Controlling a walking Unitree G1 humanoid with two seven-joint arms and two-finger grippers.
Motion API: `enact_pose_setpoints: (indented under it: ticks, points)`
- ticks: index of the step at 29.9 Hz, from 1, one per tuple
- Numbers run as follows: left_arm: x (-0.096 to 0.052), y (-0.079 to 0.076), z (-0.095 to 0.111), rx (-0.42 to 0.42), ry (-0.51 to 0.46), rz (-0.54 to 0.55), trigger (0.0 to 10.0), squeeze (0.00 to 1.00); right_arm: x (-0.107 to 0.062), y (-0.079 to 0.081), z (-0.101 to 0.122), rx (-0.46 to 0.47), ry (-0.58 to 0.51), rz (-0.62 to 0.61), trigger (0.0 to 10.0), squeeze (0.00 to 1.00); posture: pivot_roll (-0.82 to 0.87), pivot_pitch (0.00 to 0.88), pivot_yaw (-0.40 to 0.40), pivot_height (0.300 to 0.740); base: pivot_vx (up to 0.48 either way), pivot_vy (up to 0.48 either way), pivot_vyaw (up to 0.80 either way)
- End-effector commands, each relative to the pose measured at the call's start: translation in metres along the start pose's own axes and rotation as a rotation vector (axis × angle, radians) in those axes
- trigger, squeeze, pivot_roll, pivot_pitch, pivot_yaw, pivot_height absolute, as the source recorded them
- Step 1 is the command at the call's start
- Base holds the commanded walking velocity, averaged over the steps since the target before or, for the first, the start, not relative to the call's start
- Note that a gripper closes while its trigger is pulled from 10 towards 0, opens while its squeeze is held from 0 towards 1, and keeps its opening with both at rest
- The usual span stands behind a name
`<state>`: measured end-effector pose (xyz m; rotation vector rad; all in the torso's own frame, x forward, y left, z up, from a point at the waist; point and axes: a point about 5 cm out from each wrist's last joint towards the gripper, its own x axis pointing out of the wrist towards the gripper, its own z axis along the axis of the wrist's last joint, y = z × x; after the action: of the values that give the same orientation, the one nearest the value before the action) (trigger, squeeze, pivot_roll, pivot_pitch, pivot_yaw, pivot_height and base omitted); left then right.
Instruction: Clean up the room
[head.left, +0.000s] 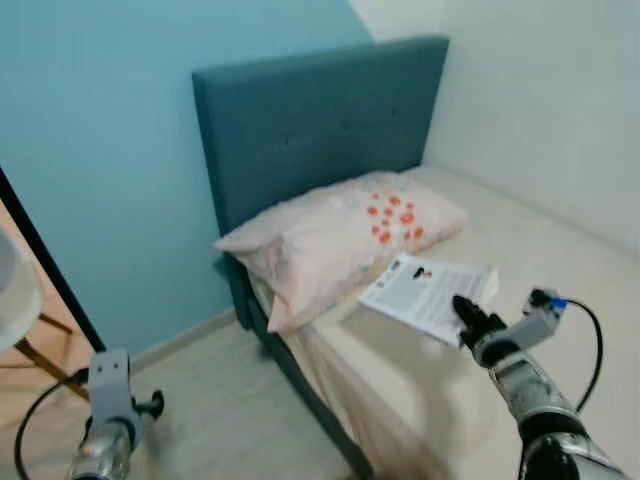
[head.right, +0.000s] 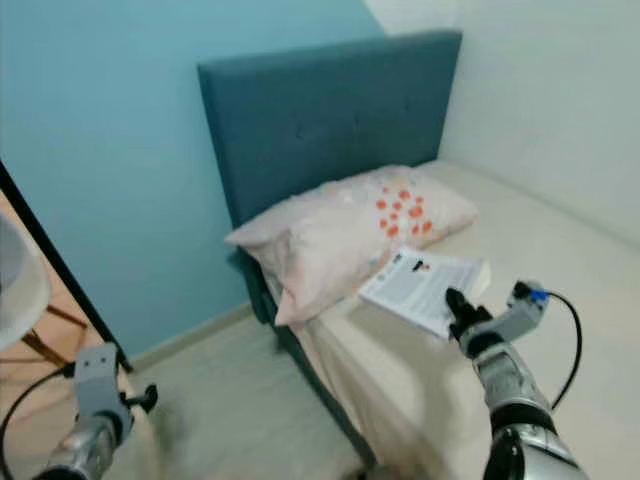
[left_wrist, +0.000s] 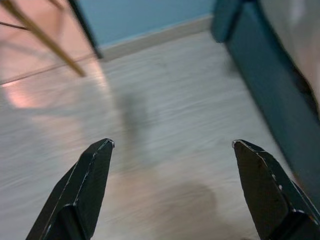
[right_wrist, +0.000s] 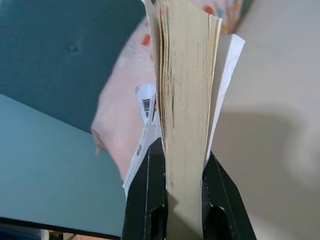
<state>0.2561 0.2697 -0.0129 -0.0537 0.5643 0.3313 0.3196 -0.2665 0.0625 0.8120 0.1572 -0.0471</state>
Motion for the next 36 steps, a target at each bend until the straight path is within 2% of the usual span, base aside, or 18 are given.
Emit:
enact_pose_setpoints:
  ticks: [1,5,11,16,18,20,24,25,28,32,34,36]
  points:
    - [0.002,0.008,0.012,-0.011,-0.041,0.021,10.0,0.0,0.005,0.007,0.006,0.042,-0.031,0.023,10.0,0.0,-0.05,0.0,-0.015,0.581,0.0,0.0,0.0]
    - [0.004,0.007,0.023,-0.049,-0.085,0.02,10.0,0.0,0.007,0.011,0.002,0.052,-0.013,0.037,10.0,0.0,-0.04,0.0,-0.009,0.561,0.0,0.0,0.0]
    - [0.004,0.004,0.027,-0.024,-0.128,-0.017,10.0,0.0,0.009,0.011,-0.003,0.043,0.012,0.005,10.0,0.0,-0.01,0.0,0.002,0.541,0.0,0.0,0.0]
    - [-0.001,0.011,0.023,0.015,-0.147,-0.045,10.0,0.0,0.008,0.008,-0.007,0.067,0.026,-0.028,10.0,0.0,0.02,0.0,0.032,0.532,0.0,0.0,0.0]
    - [-0.003,0.016,0.019,0.043,-0.147,-0.056,10.0,0.0,0.008,0.007,-0.017,0.024,0.084,-0.044,10.0,0.0,0.03,0.0,0.041,0.532,0.0,0.0,0.0]
    - [-0.007,0.023,0.014,0.083,-0.148,-0.066,10.0,0.0,0.007,0.006,-0.025,0.048,0.112,-0.059,10.0,0.0,0.06,0.0,0.049,0.532,0.0,0.0,0.0]
    - [-0.011,0.027,0.01,0.102,-0.15,-0.073,10.0,0.0,0.006,0.005,-0.027,0.056,0.109,-0.071,10.0,0.0,0.07,0.006,0.052,0.532,0.0,0.0,0.0]
    - [-0.015,0.033,0.007,0.109,-0.157,-0.074,10.0,0.0,0.008,0.007,-0.022,0.066,0.082,-0.072,10.0,0.0,0.12,0.089,0.067,0.532,0.0,0.0,0.0]
    - [-0.03,0.045,0.002,0.156,-0.179,-0.1,10.0,0.0,0.016,0.016,-0.01,0.084,0.021,-0.058,10.0,0.0,0.15,0.142,0.083,0.532,0.0,0.0,0.0]
    - [-0.033,0.046,0.002,0.172,-0.184,-0.111,10.0,0.0,0.019,0.02,-0.006,0.08,0.009,-0.048,10.0,0.0,0.15,0.148,0.083,0.532,0.0,0.0,0.0]
    - [-0.043,0.051,0.003,0.197,-0.196,-0.127,10.0,0.0,0.025,0.03,0.007,0.092,-0.046,-0.032,10.0,0.0,0.17,0.197,0.094,0.532,0.0,0.0,0.0]
    - [-0.046,0.051,0.004,0.204,-0.198,-0.134,10.0,0.0,0.028,0.035,0.014,0.11,-0.079,-0.028,10.0,0.0,0.17,0.201,0.096,0.532,0.0,0.0,0.0]
